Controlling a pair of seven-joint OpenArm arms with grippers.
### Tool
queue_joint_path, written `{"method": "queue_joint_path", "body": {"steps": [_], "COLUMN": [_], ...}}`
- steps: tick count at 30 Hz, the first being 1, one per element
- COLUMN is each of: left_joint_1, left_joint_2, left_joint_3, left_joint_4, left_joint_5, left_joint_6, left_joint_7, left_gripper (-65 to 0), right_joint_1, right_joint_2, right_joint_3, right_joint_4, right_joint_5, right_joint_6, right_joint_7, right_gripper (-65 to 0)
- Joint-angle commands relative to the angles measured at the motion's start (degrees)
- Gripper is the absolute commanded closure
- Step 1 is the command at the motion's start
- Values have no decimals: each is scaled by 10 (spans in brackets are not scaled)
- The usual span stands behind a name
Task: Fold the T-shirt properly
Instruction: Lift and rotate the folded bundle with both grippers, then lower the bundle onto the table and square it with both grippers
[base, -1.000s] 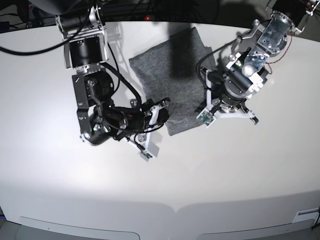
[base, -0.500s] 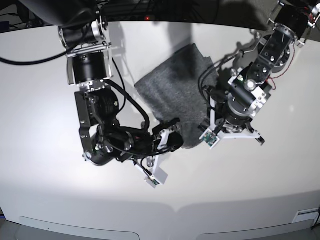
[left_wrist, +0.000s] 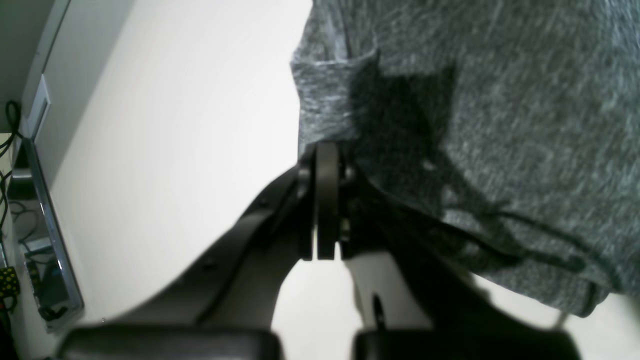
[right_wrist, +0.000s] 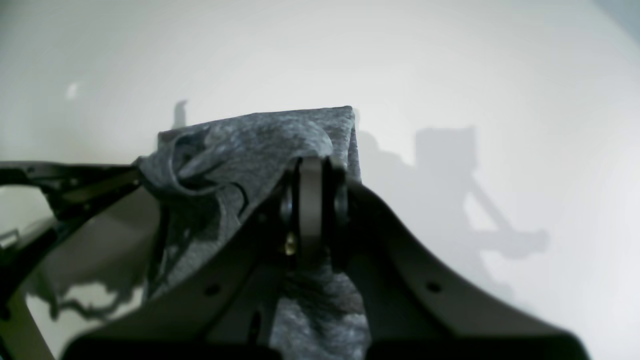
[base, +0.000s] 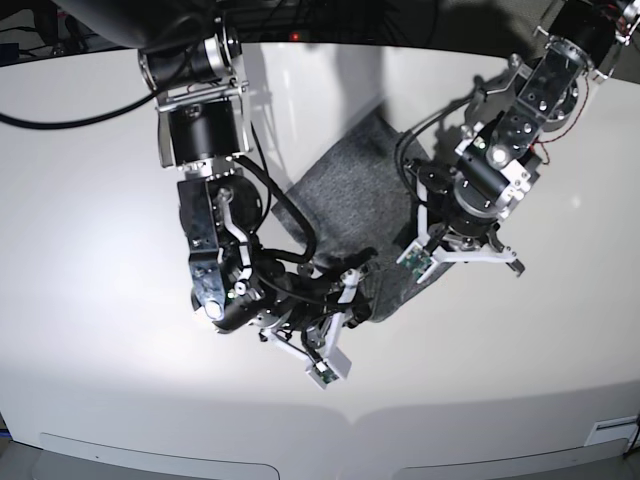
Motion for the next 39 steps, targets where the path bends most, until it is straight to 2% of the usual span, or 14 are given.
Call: {"method": "queue_joint_path", "body": {"steps": [1, 4, 7, 9, 11, 15, 18, 21, 23, 25, 27, 32, 37, 39], "left_joint_1": [-9, -10, -10, -10, -10, -10, -10, -10, -10, -12, -13, -13, -12, -7], "left_joint_2": [-2, -2, -2, -2, -2, -2, -2, -2, -2, -2, -2, -2, -2, -2], "left_joint_3": [-3, -3, -3, -3, -3, -3, -3, -3, -3, -3, -3, -3, -3, -3], "left_joint_4": [9, 9, 9, 9, 9, 9, 9, 9, 9, 9, 9, 10, 10, 10], "left_joint_5": [9, 9, 9, 9, 9, 11, 47, 111, 154, 179, 184, 139, 22, 20], "left_joint_6": [6, 6, 6, 6, 6, 6, 6, 15, 45, 77, 88, 110, 127, 125], "left_joint_7": [-2, 11, 15, 19, 25, 30, 29, 13, 3, 4, 12, 41, 37, 28], "left_gripper": [0, 0, 0, 0, 0, 0, 0, -176, -266, -301, -301, -301, -301, -301], "right_joint_1": [17, 17, 17, 17, 17, 18, 18, 18, 18, 18, 18, 17, 12, 2], "right_joint_2": [-4, -4, -4, -4, -4, -4, -4, -3, -2, -1, -1, 3, 52, 76], "right_joint_3": [0, 0, 0, 0, 0, 0, 0, 0, 1, 1, 1, 1, 1, 1], "right_joint_4": [4, -4, -7, -7, -7, -7, -7, -7, -7, -7, -7, -7, -7, -7], "right_joint_5": [12, 14, 14, 14, 14, 14, 14, 14, 14, 14, 13, -21, -31, -31], "right_joint_6": [3, 3, 3, 3, 3, 3, 3, 3, 3, 3, 3, 3, 3, 3], "right_joint_7": [18, 20, 36, 55, 71, 95, 94, 94, 94, 94, 89, 35, 31, 26], "right_gripper": [0, -10, -171, -229, -255, -256, -256, -256, -256, -256, -256, -256, -256, -256]}}
